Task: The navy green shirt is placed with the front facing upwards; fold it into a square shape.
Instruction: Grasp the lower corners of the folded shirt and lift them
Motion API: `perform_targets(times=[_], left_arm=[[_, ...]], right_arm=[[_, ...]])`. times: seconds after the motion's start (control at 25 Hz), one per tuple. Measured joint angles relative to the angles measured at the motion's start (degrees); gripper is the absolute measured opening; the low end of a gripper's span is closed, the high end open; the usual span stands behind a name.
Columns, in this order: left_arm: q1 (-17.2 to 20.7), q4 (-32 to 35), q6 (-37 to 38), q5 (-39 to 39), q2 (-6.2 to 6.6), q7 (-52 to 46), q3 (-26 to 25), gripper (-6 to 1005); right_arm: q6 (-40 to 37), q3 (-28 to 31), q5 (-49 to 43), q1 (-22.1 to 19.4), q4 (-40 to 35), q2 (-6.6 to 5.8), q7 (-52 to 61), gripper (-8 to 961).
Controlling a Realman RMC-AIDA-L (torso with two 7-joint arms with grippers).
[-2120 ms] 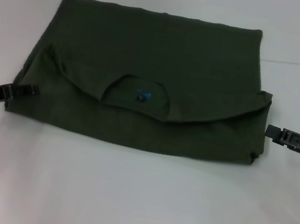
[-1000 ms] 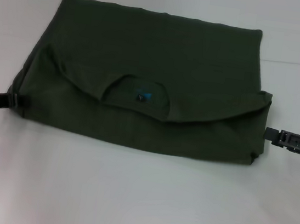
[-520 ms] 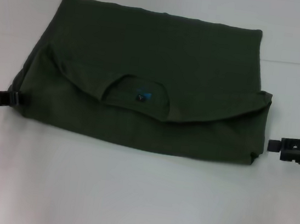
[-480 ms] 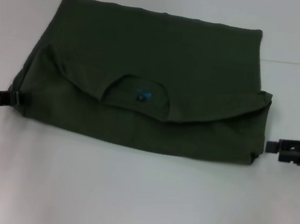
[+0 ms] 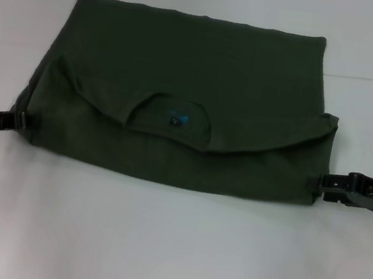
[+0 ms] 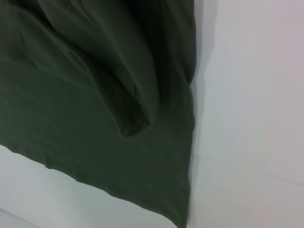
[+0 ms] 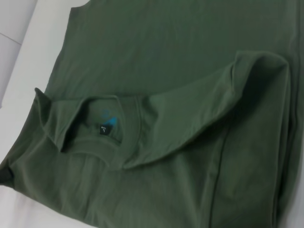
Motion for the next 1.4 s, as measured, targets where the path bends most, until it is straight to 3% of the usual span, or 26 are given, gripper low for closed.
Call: perform_targets(times=[0.4,1.16,1.36,1.4], left_arm=[[-0.38,0.00,0.03,-0.06,0.00,-0.09,-0.27,45],[-0.69,0.00,-0.03,-0.16,0.09,-0.65,-0.40,45],[-0.89,0.00,-0.10,-0.15,0.09,-0.67,-0.39,45],[-0.92,0.00,-0.10,-0.15,0.09,-0.67,-0.39,45]], right_arm=[[4.29,-2.94,-0.07,2.36,2.14,0.44,0.73,676],[4.80,-5.05,-0.16,3.94,2.93,0.82,1.24,675],[6.38,-6.37,-2.55,4.51,2.93,0.82,2.86,599],[6.57,-6.40,-3.05,4.58,2.93,0.82,3.07,548]])
